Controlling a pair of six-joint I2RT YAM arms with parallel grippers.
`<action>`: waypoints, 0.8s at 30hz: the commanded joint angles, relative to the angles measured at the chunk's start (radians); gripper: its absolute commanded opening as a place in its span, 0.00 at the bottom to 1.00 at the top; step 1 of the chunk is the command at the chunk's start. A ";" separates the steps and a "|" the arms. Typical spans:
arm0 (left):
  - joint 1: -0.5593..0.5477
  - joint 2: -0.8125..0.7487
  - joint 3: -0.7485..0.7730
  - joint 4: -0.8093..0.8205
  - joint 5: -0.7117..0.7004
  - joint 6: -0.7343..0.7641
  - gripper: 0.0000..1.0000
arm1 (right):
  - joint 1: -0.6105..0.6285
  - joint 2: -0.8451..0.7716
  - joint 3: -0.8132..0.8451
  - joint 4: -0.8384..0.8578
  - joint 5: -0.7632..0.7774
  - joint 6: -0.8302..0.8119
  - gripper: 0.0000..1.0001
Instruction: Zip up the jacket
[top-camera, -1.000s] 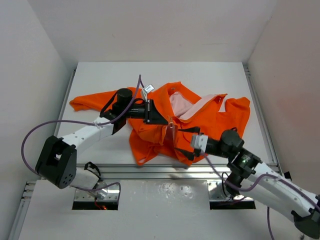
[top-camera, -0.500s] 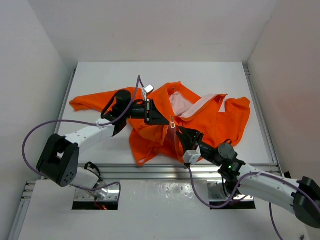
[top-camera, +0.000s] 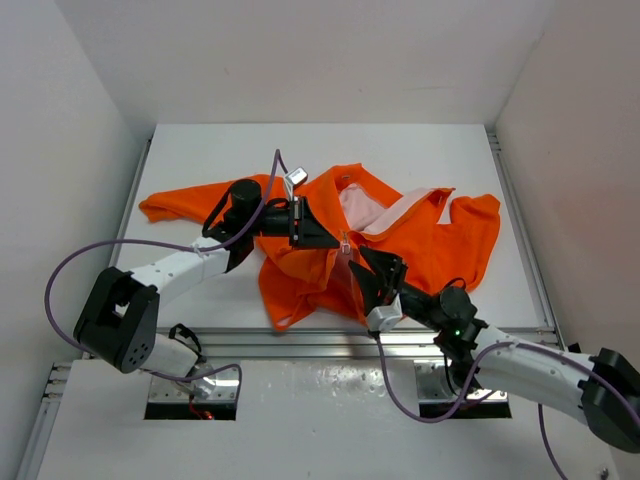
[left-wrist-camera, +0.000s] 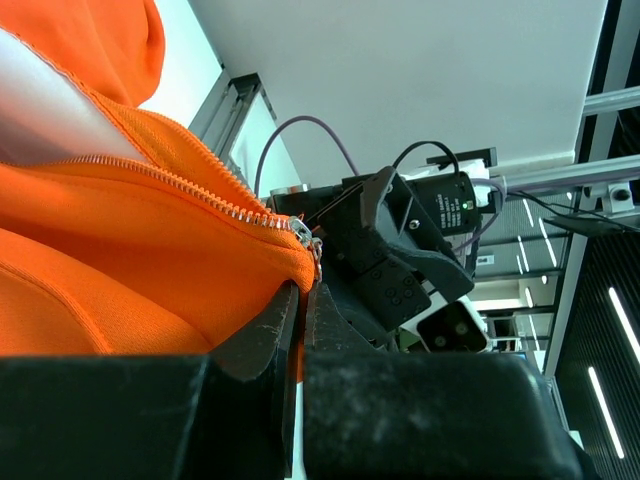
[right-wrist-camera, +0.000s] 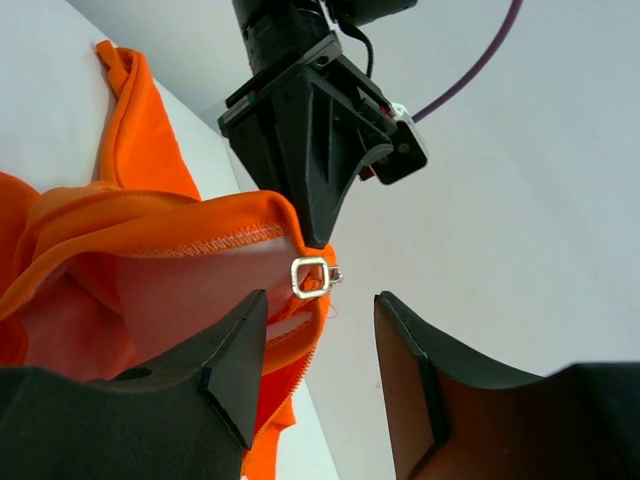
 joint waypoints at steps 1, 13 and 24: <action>-0.002 -0.013 0.007 0.069 0.023 -0.025 0.00 | 0.006 0.025 0.046 0.090 -0.035 -0.034 0.47; -0.020 -0.013 0.016 0.069 0.023 -0.025 0.00 | 0.000 0.114 0.087 0.147 -0.060 -0.063 0.38; -0.020 -0.013 0.016 0.058 0.032 -0.007 0.00 | -0.007 0.148 0.077 0.159 -0.075 -0.061 0.36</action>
